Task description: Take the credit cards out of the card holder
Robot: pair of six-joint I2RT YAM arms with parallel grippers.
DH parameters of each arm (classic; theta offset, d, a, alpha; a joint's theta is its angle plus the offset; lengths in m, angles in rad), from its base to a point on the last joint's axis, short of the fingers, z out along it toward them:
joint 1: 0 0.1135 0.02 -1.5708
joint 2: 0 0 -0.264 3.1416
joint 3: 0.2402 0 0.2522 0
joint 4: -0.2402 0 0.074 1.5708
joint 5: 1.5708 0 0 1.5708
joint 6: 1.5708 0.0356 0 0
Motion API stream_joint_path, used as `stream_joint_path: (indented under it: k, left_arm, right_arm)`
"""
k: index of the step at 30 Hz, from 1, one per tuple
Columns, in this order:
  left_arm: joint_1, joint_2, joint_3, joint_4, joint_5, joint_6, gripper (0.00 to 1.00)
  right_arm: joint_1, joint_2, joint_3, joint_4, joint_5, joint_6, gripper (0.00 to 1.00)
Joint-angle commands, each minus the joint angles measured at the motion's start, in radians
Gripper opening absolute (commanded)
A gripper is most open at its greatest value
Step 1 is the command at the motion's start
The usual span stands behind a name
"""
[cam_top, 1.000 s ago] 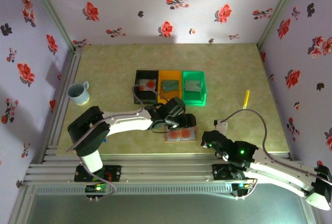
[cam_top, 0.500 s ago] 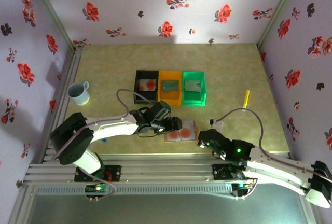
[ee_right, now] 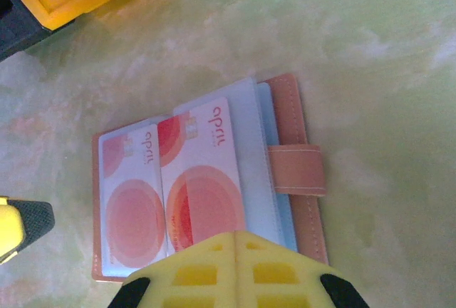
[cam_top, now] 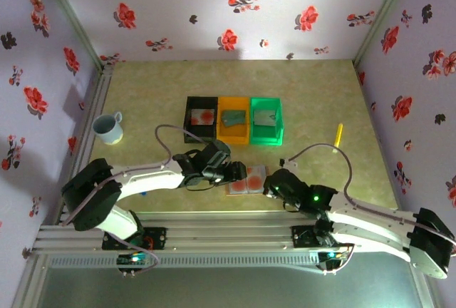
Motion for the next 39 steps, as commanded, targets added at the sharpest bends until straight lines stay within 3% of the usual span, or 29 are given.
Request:
stream_joint_path:
  k: [1,21,39]
  left_arm:
    - [0.001,-0.014,-0.015,0.026,-0.019,-0.015,0.60]
    - [-0.025,0.061,0.047,0.047,-0.012,-0.035,0.55]
    - [-0.034,0.105,0.086,0.045,0.002,-0.034,0.54]
  right_arm:
    - [-0.034,0.031,0.036,0.050,-0.051,0.014,0.00]
    - [-0.201,0.157,0.018,0.129,-0.189,-0.005,0.00]
    - [-0.224,0.184,-0.057,0.171,-0.193,0.000,0.00]
